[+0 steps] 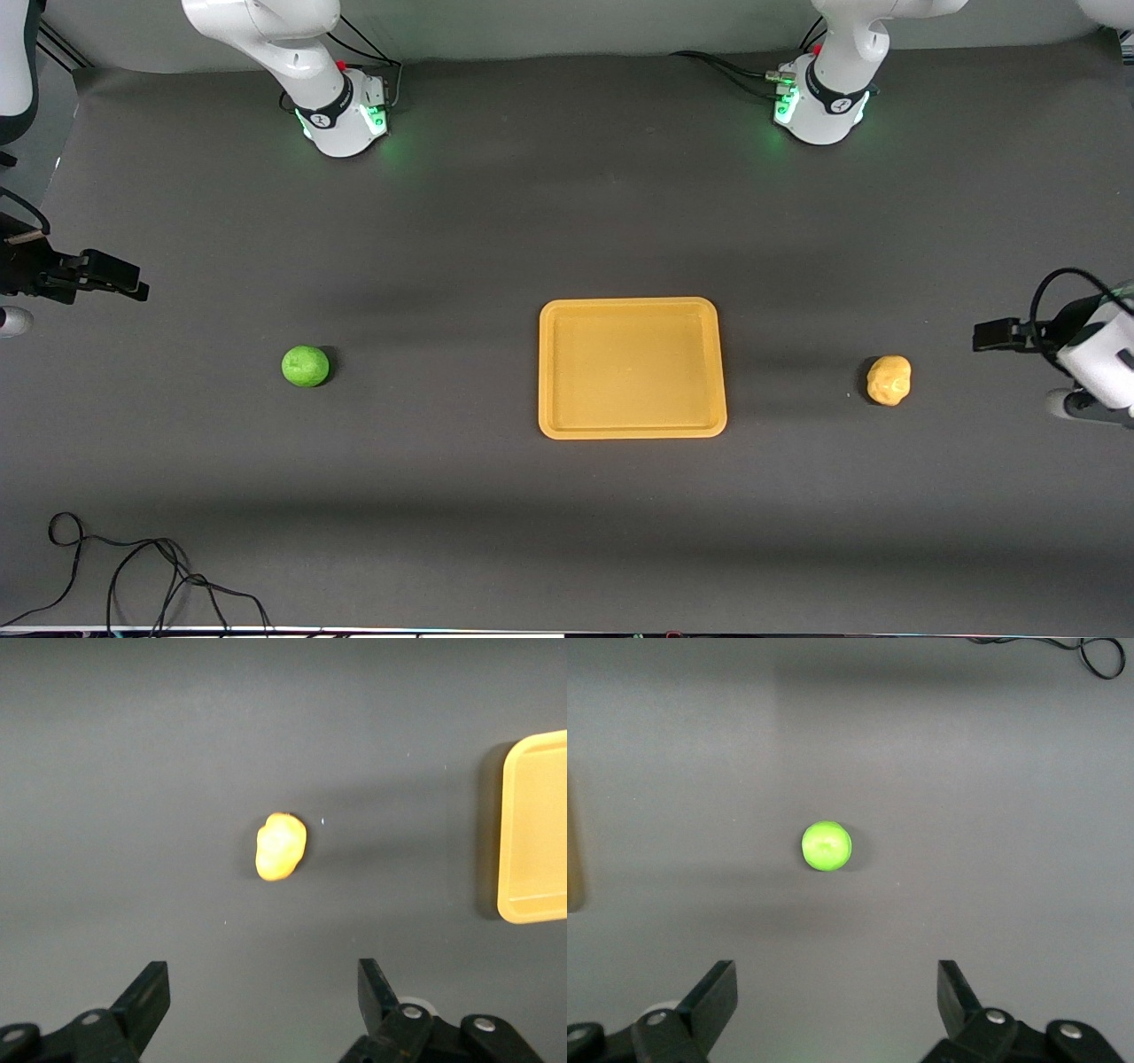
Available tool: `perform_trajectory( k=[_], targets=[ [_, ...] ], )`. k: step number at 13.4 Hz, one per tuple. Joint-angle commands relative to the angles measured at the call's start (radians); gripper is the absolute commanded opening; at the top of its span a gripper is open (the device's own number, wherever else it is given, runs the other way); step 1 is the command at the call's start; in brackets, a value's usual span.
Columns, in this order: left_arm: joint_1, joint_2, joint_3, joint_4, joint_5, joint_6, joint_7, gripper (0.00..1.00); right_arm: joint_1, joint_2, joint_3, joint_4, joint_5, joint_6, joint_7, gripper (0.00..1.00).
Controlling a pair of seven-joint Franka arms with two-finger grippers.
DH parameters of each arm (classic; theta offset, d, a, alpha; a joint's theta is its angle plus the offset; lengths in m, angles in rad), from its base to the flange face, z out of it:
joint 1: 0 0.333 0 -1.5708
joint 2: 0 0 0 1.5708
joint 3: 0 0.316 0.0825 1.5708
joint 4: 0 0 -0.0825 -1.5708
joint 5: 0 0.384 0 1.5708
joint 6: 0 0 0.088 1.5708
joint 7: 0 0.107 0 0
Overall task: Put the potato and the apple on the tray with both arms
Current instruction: 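Lower the left gripper over the yellow potato and close on it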
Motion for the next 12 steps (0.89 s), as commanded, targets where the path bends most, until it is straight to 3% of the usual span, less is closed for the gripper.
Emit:
perform_trajectory(
  k=[1,6,12],
  targets=[
    [-0.02,0.014,0.007,-0.05,0.016,0.091,-0.017,0.95,0.013,-0.017,-0.007,-0.004,-0.003,-0.007,0.02,1.0],
    [-0.018,0.089,0.007,-0.14,-0.02,0.286,-0.031,0.93,0.013,-0.014,-0.007,-0.004,-0.003,-0.007,0.02,1.0],
    [-0.027,0.092,0.001,-0.421,-0.025,0.654,-0.025,0.94,0.013,-0.005,-0.007,-0.008,-0.003,-0.007,0.02,1.0]
  ],
)
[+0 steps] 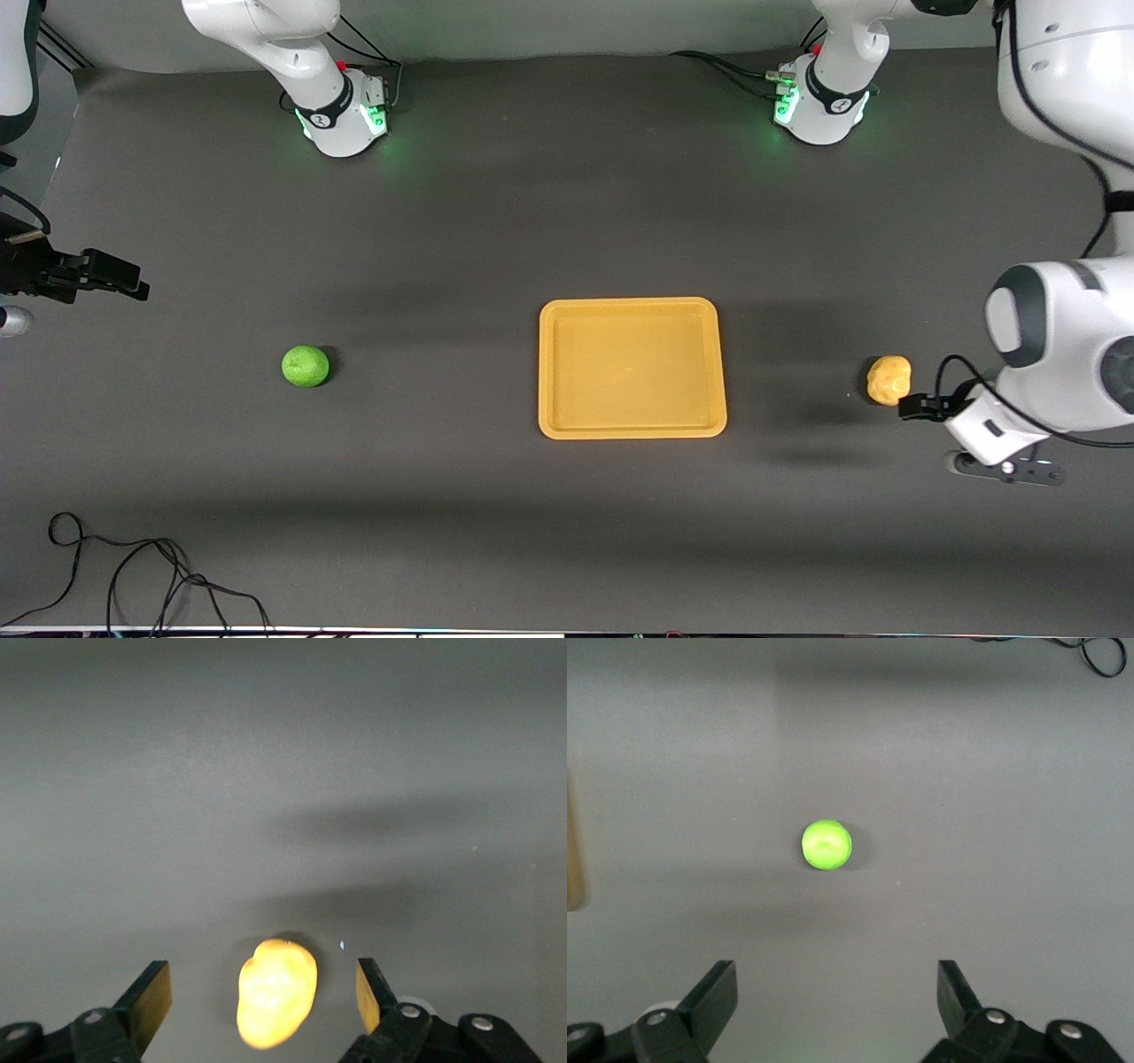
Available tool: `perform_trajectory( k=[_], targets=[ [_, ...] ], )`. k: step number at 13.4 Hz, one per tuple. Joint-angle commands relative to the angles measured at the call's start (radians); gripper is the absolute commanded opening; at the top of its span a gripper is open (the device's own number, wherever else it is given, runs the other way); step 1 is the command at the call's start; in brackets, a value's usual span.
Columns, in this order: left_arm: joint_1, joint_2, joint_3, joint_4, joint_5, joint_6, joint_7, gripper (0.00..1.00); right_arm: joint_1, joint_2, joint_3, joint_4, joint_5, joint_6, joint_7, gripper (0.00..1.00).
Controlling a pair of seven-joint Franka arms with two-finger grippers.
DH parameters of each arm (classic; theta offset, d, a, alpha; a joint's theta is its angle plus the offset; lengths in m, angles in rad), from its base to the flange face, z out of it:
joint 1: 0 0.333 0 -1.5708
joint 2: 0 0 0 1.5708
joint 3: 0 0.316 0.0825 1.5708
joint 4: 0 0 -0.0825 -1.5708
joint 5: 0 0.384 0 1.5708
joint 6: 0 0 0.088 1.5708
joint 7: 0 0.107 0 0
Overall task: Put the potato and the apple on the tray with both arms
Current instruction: 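Lower the left gripper over the yellow potato and close on it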
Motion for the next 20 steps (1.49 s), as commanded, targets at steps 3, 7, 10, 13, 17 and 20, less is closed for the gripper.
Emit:
perform_trajectory(
  k=[3,7,10,13,17,20],
  targets=[
    [-0.005,-0.046,0.006,-0.181,-0.007,0.161,0.017,0.95,0.013,-0.005,-0.007,-0.014,-0.003,-0.005,0.026,1.0],
    [0.002,-0.089,0.006,-0.316,-0.007,0.274,0.057,0.94,0.013,-0.005,-0.007,-0.017,-0.003,-0.005,0.026,1.0],
    [0.004,-0.094,0.006,-0.405,-0.007,0.385,0.057,0.94,0.013,-0.005,-0.007,-0.017,-0.005,-0.005,0.026,1.0],
    [0.004,-0.103,0.006,-0.477,-0.007,0.468,0.058,0.94,0.013,-0.005,-0.007,-0.017,-0.005,-0.005,0.026,1.0],
    [0.004,-0.106,0.006,-0.536,-0.007,0.54,0.058,0.91,0.013,-0.005,-0.007,-0.017,-0.005,-0.005,0.026,1.0],
    [0.002,-0.102,0.005,-0.556,-0.007,0.569,0.058,0.65,0.013,-0.005,-0.007,-0.017,-0.005,-0.005,0.026,1.0]
  ],
)
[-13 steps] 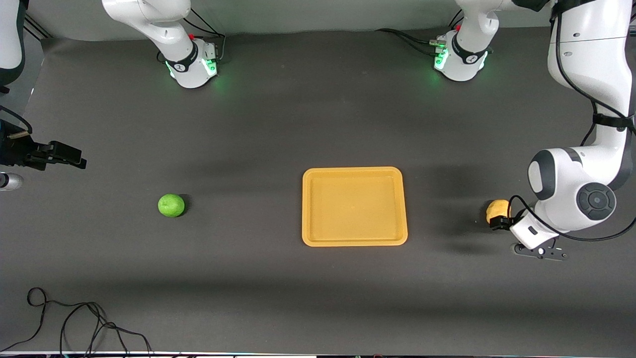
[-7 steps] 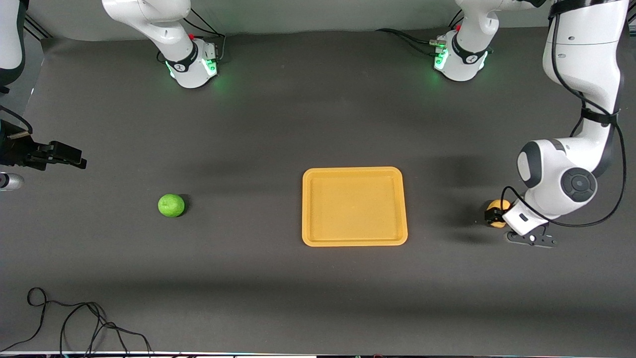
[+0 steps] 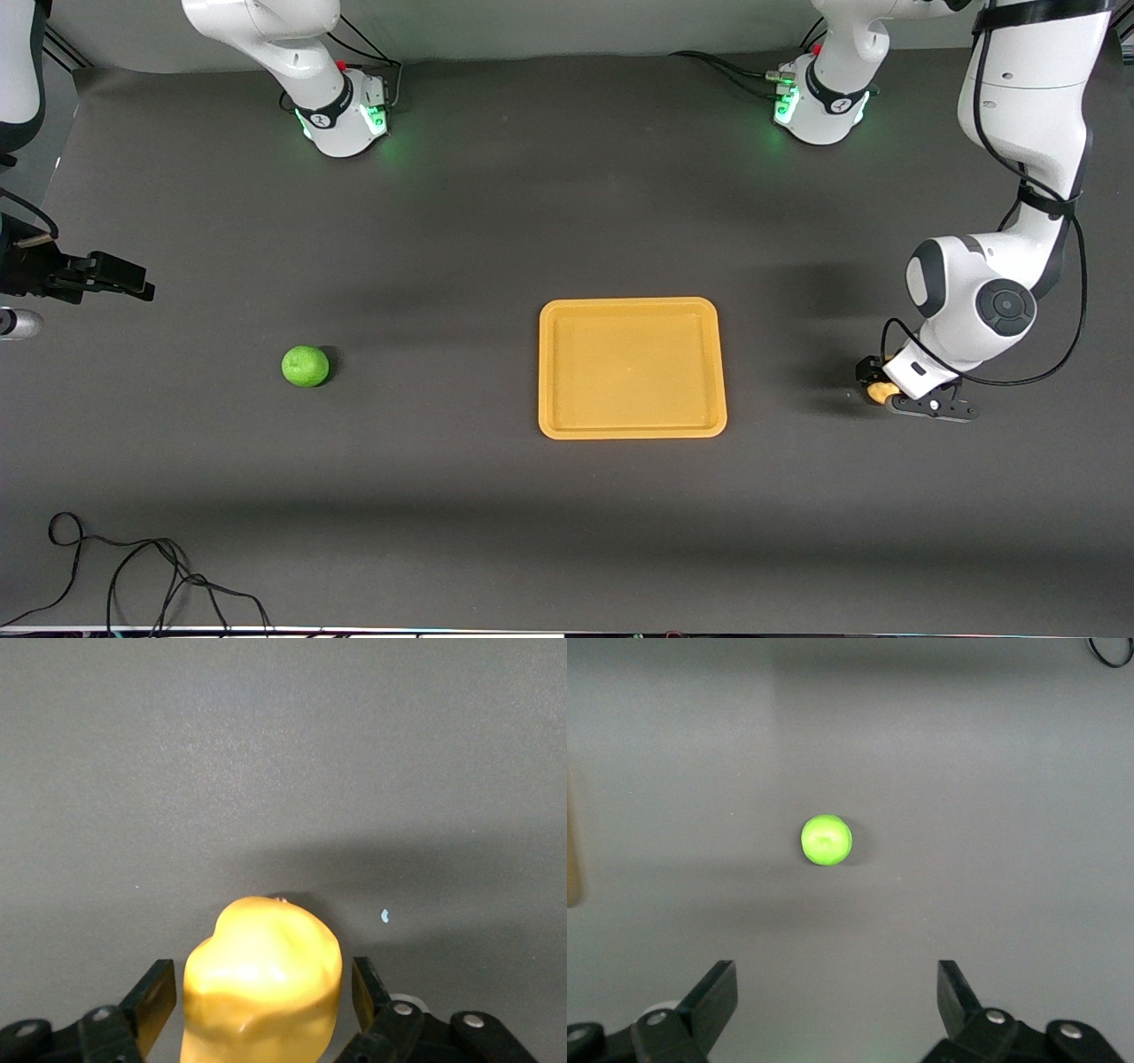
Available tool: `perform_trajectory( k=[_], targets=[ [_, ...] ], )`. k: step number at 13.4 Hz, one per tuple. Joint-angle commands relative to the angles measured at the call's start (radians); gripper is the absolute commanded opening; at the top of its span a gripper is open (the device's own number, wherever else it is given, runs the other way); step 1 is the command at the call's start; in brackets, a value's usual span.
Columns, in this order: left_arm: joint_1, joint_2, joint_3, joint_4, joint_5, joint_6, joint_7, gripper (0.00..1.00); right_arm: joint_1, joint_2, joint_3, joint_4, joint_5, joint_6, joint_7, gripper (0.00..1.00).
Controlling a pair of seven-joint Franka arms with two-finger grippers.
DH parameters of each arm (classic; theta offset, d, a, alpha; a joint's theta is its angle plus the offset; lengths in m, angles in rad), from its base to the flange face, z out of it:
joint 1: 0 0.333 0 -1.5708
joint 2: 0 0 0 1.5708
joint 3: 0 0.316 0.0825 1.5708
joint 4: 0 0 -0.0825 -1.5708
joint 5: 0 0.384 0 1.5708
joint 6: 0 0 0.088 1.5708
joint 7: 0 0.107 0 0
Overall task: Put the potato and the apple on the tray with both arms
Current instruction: 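Lower the left gripper over the yellow potato and close on it, then carry the potato with the left gripper onto the tray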
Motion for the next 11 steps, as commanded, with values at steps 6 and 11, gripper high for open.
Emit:
perform_trajectory(
  k=[6,11],
  targets=[
    [-0.016,-0.093,-0.074,-0.01,-0.007,-0.104,-0.146,0.33,0.013,-0.008,-0.007,-0.007,-0.005,-0.004,0.023,1.0],
    [-0.083,-0.114,-0.258,0.139,-0.006,-0.332,-0.555,0.34,0.013,-0.008,-0.007,-0.007,-0.005,-0.004,0.023,1.0]
  ],
)
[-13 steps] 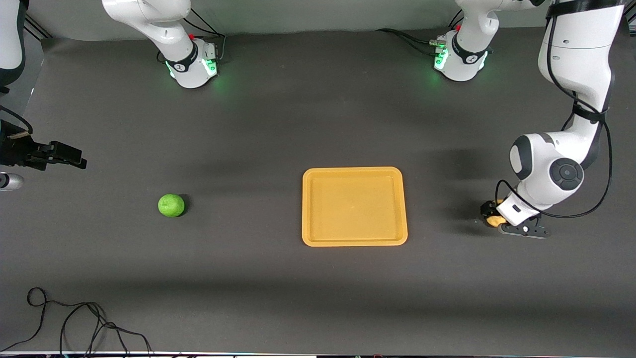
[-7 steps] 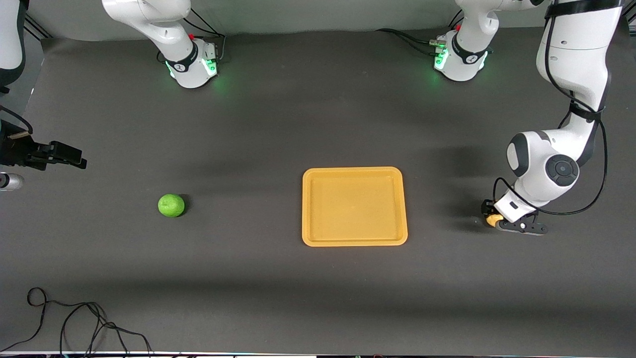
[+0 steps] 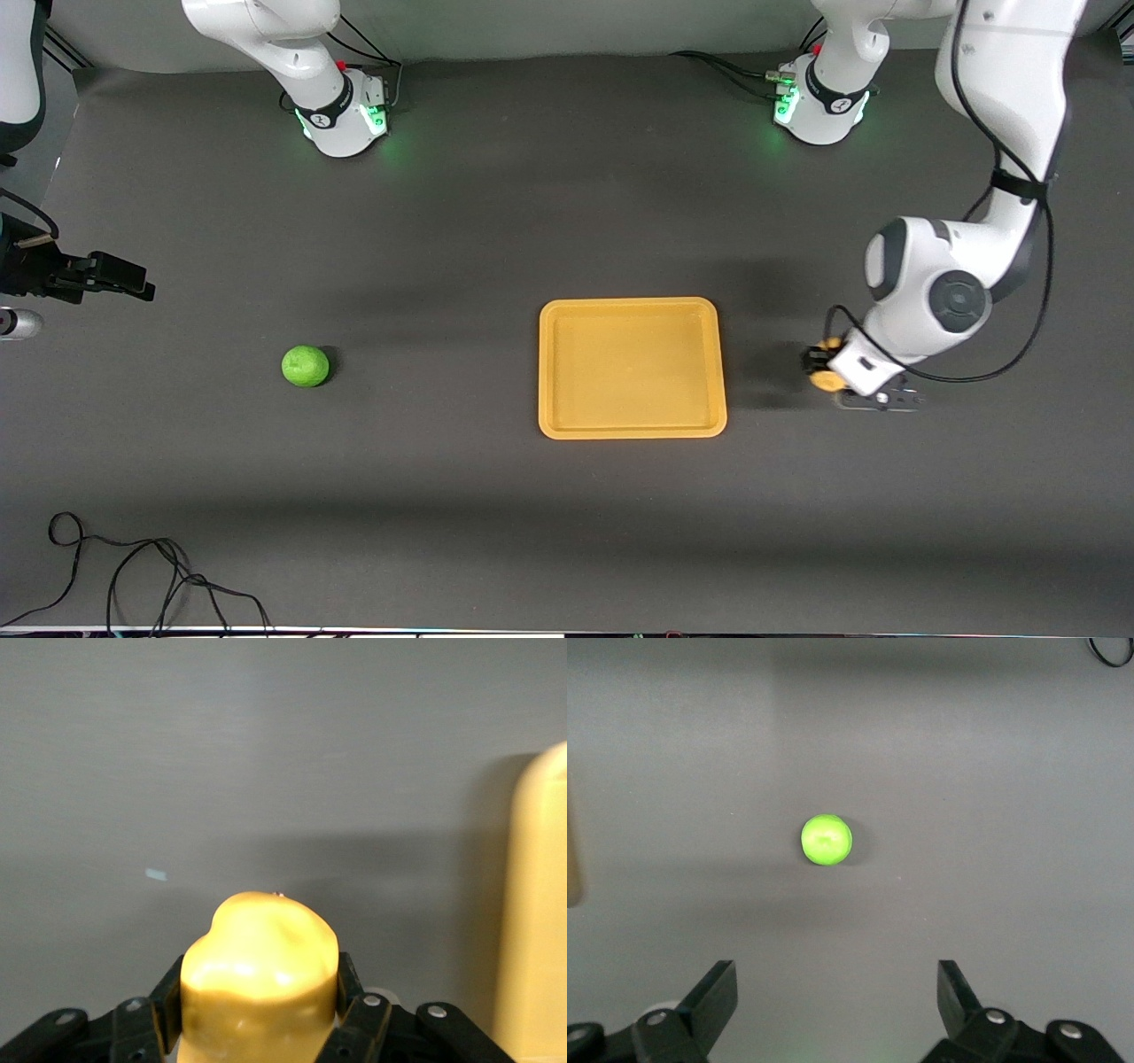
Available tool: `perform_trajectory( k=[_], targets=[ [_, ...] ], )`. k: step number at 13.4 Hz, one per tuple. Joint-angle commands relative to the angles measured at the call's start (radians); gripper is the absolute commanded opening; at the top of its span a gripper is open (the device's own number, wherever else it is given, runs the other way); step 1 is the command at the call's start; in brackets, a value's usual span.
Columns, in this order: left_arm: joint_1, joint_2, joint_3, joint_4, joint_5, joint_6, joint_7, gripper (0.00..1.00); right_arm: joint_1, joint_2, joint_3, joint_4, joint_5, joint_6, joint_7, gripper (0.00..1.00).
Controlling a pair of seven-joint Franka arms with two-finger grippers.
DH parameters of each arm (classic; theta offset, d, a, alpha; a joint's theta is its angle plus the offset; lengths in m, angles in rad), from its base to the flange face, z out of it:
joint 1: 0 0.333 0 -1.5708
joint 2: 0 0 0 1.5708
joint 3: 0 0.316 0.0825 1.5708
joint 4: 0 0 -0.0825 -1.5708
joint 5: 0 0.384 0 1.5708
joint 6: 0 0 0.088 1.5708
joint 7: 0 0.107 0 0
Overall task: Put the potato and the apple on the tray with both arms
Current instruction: 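Carry the potato with the left gripper onto the tray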
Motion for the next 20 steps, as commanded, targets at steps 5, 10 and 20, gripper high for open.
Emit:
perform_trajectory(
  k=[5,10,20],
  targets=[
    [-0.23,0.162,-0.026,0.132,0.006,0.095,-0.437,0.34,0.013,-0.008,-0.007,-0.011,-0.005,-0.004,0.023,1.0],
    [-0.301,0.295,-0.019,0.183,0.035,0.229,-0.542,0.34,0.013,-0.008,-0.007,-0.011,-0.005,-0.004,0.023,1.0],
    [-0.286,0.215,0.007,0.238,0.049,0.045,-0.532,1.0,0.013,-0.008,-0.007,-0.011,-0.005,-0.004,0.023,1.0]
  ],
)
